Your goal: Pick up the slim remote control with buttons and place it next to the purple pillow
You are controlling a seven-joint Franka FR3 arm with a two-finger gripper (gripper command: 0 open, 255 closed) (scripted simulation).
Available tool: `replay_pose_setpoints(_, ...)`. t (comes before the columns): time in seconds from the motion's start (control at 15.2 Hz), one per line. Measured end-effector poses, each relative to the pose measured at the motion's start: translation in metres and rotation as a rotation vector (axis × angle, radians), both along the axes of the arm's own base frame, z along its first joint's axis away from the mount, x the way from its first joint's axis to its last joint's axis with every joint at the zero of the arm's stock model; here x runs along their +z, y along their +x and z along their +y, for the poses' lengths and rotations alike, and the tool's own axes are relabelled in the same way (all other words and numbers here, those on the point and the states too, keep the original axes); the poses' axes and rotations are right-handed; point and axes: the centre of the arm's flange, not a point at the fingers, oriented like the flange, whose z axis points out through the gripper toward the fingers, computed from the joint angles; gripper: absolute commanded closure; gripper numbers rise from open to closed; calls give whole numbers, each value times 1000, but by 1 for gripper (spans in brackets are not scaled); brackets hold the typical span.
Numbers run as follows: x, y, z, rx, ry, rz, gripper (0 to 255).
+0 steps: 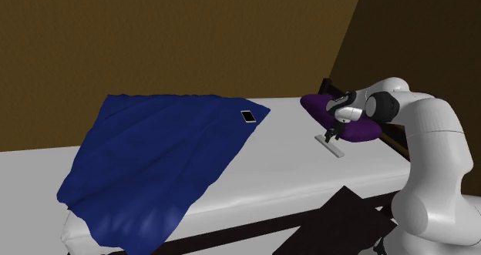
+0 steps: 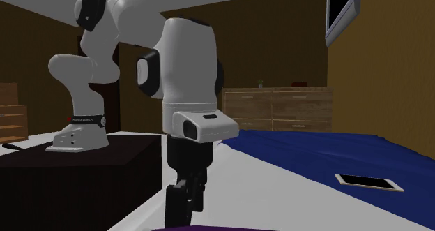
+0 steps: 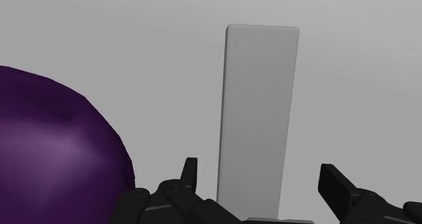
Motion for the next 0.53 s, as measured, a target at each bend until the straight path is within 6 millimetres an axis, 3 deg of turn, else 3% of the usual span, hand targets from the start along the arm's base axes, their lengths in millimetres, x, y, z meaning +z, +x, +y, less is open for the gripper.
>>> replay_pose_setpoints(0.2, 22, -1, 1, 0, -1, -1, 0)
replay_pose_setpoints(0.53, 25, -1, 1, 0, 0, 0, 0)
